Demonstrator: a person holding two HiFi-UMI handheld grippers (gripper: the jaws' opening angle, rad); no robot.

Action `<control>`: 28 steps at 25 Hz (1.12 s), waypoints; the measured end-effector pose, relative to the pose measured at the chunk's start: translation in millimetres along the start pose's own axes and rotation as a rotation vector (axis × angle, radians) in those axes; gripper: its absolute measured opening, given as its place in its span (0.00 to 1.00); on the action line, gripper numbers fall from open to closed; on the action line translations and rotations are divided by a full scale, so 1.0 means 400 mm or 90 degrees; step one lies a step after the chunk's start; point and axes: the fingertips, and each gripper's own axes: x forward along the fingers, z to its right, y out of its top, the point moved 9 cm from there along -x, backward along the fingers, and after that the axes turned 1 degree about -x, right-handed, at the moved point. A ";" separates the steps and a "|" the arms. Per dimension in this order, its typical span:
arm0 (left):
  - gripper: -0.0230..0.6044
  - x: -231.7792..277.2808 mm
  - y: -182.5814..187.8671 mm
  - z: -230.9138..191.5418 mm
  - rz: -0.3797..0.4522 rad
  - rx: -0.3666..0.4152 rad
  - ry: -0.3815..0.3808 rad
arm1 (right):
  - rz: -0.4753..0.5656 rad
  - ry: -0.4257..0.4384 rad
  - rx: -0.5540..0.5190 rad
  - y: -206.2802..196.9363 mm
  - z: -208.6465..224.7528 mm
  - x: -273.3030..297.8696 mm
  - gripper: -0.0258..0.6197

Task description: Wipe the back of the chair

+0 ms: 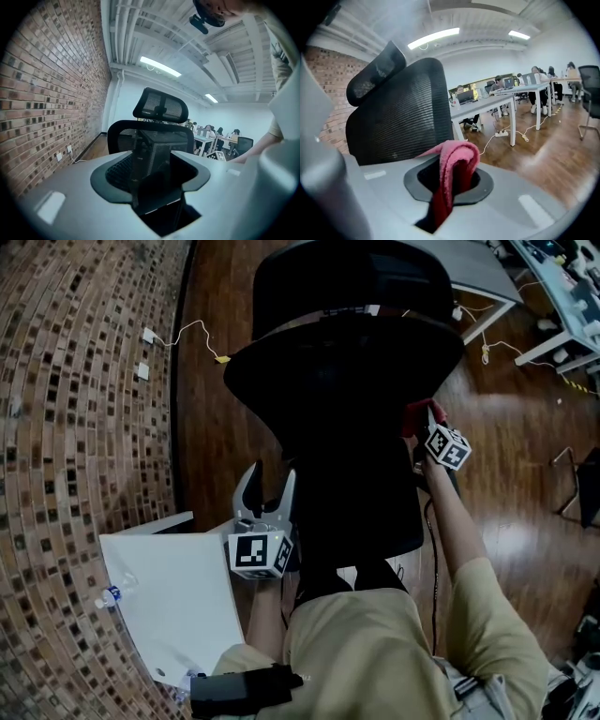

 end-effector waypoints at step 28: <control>0.41 -0.016 -0.045 0.021 -0.010 -0.013 0.000 | -0.092 0.091 -0.120 -0.048 -0.017 0.013 0.09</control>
